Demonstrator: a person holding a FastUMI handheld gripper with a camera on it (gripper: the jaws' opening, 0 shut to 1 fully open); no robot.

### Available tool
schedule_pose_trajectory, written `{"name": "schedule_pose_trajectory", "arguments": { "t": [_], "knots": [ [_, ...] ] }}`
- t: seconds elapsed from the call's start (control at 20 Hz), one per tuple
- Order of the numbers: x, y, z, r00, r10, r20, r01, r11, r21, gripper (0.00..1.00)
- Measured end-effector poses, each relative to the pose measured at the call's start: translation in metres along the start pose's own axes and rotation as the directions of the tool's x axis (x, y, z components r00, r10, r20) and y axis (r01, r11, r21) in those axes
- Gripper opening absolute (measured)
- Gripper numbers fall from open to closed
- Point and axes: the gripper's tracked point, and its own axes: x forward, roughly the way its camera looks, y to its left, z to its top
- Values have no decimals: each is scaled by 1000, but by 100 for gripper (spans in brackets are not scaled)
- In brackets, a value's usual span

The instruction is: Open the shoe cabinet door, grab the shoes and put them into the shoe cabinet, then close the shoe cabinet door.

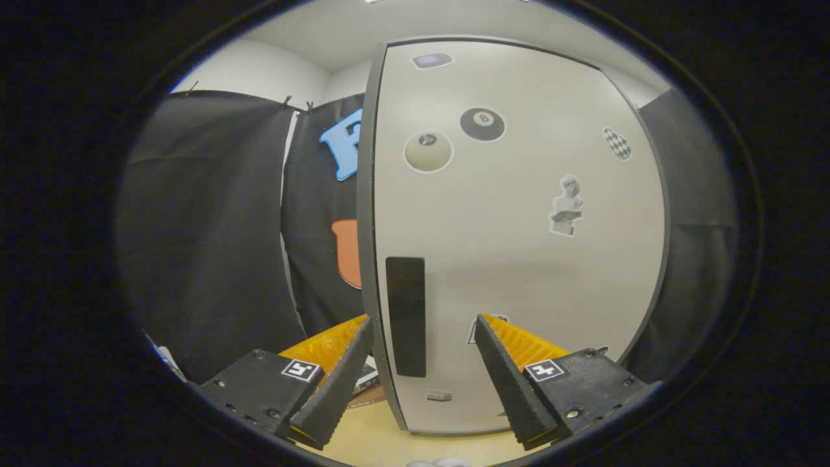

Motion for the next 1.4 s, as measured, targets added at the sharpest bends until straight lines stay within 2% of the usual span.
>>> {"name": "schedule_pose_trajectory", "arguments": {
  "t": [0.35, 0.4, 0.55, 0.6, 0.8, 1.15, 1.4],
  "knots": [
    [28, 9, -6, 1000, 0, -22, 0, 1000, 6, 90],
    [28, 10, -8, 999, 5, -32, -5, 1000, 13, 82],
    [31, 10, -8, 1000, -3, -25, 4, 1000, 24, 68],
    [32, 10, -12, 999, -2, -37, 3, 999, 32, 57],
    [31, 8, -14, 999, -16, -47, 19, 999, 50, 37],
    [15, 8, -15, 997, 41, -68, -38, 998, 48, 29],
    [-28, 7, -16, 995, 79, -66, -75, 996, 47, 26]
  ]
}}
